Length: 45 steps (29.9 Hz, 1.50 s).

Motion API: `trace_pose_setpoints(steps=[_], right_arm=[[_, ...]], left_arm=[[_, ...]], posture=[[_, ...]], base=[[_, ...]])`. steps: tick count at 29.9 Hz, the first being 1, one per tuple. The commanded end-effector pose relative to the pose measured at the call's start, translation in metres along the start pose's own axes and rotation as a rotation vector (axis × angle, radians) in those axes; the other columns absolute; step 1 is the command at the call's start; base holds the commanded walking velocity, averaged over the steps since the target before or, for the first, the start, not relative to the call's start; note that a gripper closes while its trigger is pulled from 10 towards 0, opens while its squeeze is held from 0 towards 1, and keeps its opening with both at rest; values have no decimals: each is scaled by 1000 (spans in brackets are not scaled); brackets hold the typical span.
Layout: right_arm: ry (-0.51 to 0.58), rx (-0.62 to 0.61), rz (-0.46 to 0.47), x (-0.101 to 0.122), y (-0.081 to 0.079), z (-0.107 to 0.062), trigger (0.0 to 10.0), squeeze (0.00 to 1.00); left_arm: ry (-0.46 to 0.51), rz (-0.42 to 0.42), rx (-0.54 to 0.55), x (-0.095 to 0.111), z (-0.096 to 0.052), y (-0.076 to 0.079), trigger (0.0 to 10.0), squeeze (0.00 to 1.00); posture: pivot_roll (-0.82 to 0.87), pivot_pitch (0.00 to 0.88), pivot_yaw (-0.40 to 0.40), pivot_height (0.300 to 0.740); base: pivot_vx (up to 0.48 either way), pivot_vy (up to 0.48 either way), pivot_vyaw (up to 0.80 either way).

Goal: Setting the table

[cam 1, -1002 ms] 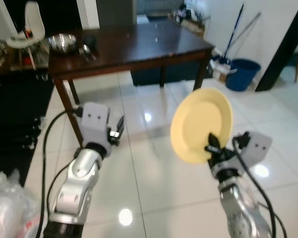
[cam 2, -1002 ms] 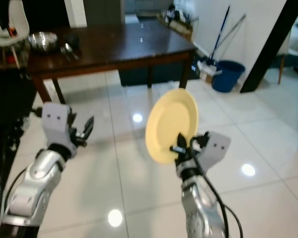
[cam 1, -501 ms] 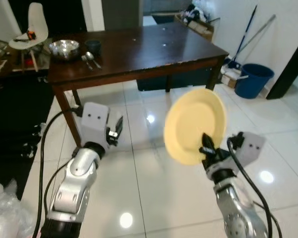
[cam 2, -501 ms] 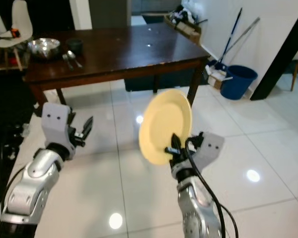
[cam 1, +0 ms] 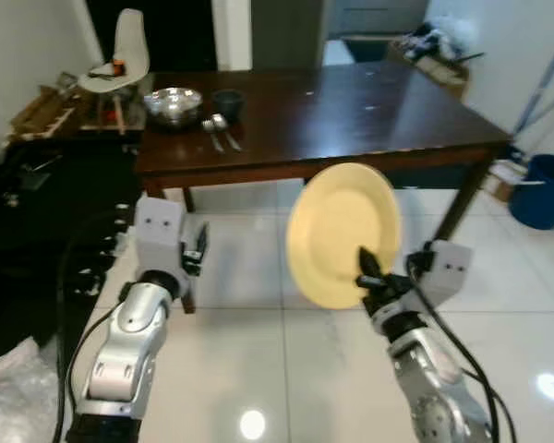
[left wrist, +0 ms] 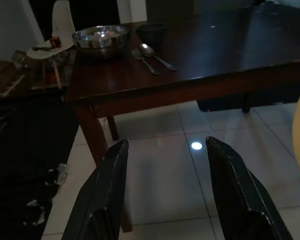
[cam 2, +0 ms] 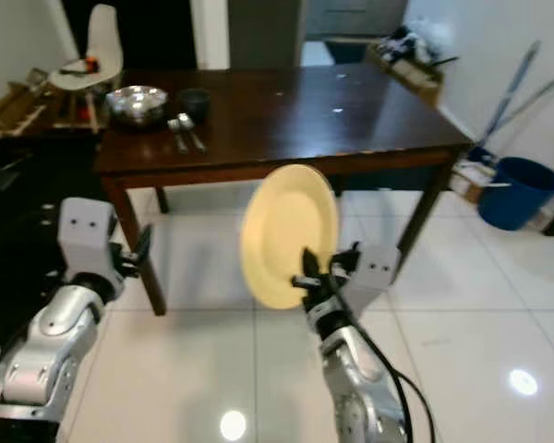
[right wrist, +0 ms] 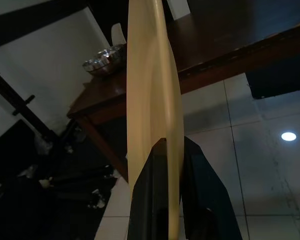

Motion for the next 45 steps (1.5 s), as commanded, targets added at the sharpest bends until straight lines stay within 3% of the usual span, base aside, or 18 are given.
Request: trace_pose_setpoints(steps=[1,9,14,16,19,25,30,34,39,40,45], right_arm=[[1,-30,-4,1,8,-3,10000,0],[-11,-14,8,0,7,-4,10000,0],[-31,43,4,-4,-3,1,10000,0],[-40,64,10,-6,-9,9,10000,0],[-41,71,10,-5,-10,12,10000,0],[-3,32,22,4,2,27,10000,0],[17,26,66,8,3,28,10000,0],[29,89,306,11,-9,27,10000,0],[50,272,507,25,-33,16,10000,0],[50,272,507,25,-33,16,10000,0],[95,510,726,47,-57,-6,10000,0]], left_arm=[[-10,-4,-16,-2,0,6,10000,0],[-21,3,54,-5,-4,-6,10000,0],[-42,8,124,-13,-17,-20,10000,0],[-56,9,167,-20,-29,-27,10000,0],[-60,9,183,-22,-32,-28,10000,0],[-48,18,211,-19,-35,-35,10000,0],[-39,28,213,-15,-35,-38,10000,0],[-27,39,204,-11,-33,-37,10000,0],[-21,42,188,-10,-30,-35,10000,0],[-21,42,188,-10,-30,-35,10000,0],[-19,46,163,-9,-26,-30,10000,0]], posture=[[-65,0,80,740],[-58,0,78,740],[-28,0,50,740],[4,0,12,740],[18,0,-1,740],[43,0,-8,740],[46,0,1,740],[47,0,5,740],[35,0,16,740],[35,0,16,740],[26,0,26,740]], base=[[480,0,800],[480,0,0],[480,0,0],[480,0,0],[480,0,0],[480,0,0],[480,0,0],[480,0,0],[480,0,0],[480,0,0],[480,0,0]])
Point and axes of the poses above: a point about 5 cm out from each wrist's last joint towards the gripper, its own z axis pointing out of the wrist towards the gripper, its own x axis along the axis of the wrist's last joint, y = z × x, the point moved 4 cm from there along z, pointing out of the wrist towards the gripper, and after that the axes turned 1 degree about -z, right-handed, at the moved point
